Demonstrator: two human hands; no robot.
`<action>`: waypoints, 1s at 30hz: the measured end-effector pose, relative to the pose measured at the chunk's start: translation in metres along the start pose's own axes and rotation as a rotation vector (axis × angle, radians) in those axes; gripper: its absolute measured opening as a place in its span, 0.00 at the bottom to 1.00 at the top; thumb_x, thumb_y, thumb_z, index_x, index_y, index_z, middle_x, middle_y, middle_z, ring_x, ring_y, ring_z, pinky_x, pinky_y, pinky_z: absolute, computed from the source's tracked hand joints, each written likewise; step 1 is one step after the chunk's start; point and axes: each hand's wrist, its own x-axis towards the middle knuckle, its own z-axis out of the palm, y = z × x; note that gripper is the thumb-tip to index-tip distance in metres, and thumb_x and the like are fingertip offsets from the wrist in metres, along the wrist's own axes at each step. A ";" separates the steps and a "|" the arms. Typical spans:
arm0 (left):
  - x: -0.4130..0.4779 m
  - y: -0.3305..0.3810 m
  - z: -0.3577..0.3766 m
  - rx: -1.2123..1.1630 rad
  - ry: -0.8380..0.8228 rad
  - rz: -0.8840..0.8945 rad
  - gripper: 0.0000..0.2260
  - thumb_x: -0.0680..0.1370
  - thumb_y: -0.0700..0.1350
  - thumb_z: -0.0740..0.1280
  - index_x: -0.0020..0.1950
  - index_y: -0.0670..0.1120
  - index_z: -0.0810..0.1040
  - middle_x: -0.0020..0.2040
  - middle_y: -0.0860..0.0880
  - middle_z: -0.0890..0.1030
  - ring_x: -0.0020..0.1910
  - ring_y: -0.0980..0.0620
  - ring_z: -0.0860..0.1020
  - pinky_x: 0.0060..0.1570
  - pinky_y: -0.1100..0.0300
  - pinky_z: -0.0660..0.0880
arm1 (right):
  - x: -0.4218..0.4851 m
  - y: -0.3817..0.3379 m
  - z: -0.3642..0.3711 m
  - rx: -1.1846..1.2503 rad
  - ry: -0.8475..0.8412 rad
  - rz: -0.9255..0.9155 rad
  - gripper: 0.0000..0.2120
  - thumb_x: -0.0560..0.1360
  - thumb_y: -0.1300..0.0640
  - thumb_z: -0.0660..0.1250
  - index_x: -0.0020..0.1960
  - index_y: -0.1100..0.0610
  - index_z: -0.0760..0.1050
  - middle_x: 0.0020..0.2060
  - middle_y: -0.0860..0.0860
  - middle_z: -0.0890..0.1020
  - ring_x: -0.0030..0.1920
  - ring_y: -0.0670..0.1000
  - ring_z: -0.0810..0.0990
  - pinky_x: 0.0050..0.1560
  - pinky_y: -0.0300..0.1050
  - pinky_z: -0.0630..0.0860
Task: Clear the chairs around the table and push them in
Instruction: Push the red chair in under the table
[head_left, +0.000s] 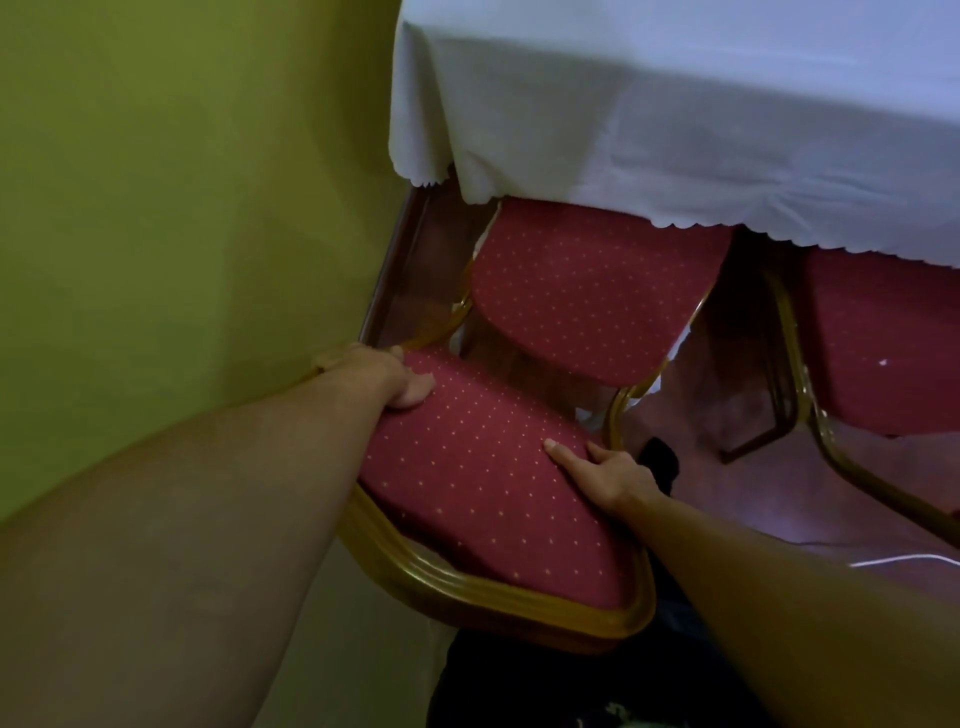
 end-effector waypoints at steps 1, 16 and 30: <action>0.002 0.002 0.006 -0.016 -0.025 0.009 0.47 0.65 0.77 0.45 0.82 0.59 0.46 0.82 0.49 0.52 0.80 0.42 0.54 0.74 0.40 0.57 | 0.000 0.004 -0.005 -0.008 0.013 0.004 0.49 0.67 0.20 0.58 0.79 0.46 0.62 0.75 0.56 0.70 0.72 0.63 0.70 0.73 0.60 0.67; -0.031 0.048 0.040 -0.110 -0.109 0.044 0.40 0.78 0.72 0.45 0.82 0.51 0.40 0.83 0.44 0.49 0.80 0.40 0.53 0.77 0.46 0.55 | -0.007 0.054 -0.035 -0.147 0.062 0.013 0.49 0.66 0.18 0.55 0.79 0.44 0.63 0.75 0.53 0.70 0.72 0.61 0.71 0.69 0.57 0.69; -0.048 0.059 0.036 -0.131 -0.168 0.095 0.38 0.80 0.70 0.44 0.82 0.51 0.40 0.82 0.44 0.49 0.80 0.39 0.53 0.75 0.46 0.54 | -0.010 0.054 -0.058 -0.230 0.095 -0.001 0.48 0.67 0.19 0.56 0.77 0.47 0.66 0.74 0.52 0.71 0.72 0.59 0.71 0.69 0.55 0.68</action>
